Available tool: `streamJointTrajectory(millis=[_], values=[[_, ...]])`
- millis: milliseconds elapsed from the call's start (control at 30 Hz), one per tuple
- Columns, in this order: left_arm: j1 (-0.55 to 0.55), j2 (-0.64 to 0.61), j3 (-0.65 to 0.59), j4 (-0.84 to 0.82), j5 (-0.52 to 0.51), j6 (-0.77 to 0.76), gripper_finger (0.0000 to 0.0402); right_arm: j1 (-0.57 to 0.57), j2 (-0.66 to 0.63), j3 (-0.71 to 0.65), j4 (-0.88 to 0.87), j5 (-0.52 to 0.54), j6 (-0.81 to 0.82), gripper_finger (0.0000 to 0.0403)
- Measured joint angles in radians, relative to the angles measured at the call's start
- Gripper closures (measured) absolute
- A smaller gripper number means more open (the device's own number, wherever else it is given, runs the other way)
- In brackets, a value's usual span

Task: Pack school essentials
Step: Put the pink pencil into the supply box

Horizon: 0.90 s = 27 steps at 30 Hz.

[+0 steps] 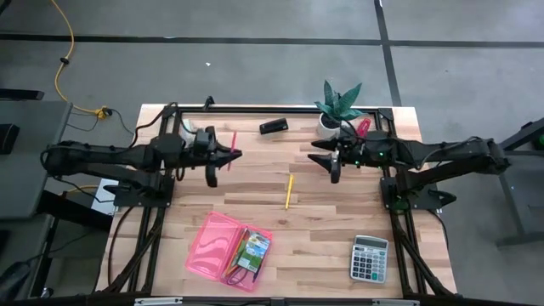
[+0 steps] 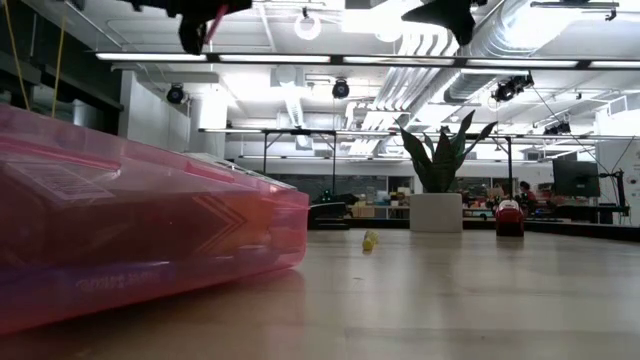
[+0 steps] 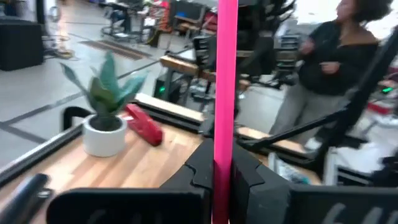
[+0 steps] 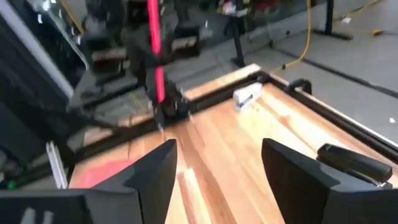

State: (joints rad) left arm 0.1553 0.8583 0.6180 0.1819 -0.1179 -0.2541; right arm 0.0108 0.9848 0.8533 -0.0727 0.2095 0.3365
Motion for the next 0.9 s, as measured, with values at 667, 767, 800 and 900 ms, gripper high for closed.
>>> streamJointTrajectory(millis=[667,767,800,900], values=[[-0.092,-0.01,-0.038,-0.018,0.001,-0.158,0.0401,0.024,-0.057,-0.163,0.295,0.025,0.025,0.0171],[-0.2,0.039,-0.037,-0.032,-0.002,-0.268,0.0401,0.024,-0.057,-0.163,0.294,0.025,0.025,0.0171],[-0.248,0.063,-0.032,-0.036,-0.018,-0.307,0.0401,0.024,-0.057,-0.163,0.291,0.025,0.025,0.0171],[-0.409,0.163,-0.002,-0.062,-0.101,-0.463,0.0401,0.024,-0.057,-0.163,0.275,0.025,0.03,0.0171]])
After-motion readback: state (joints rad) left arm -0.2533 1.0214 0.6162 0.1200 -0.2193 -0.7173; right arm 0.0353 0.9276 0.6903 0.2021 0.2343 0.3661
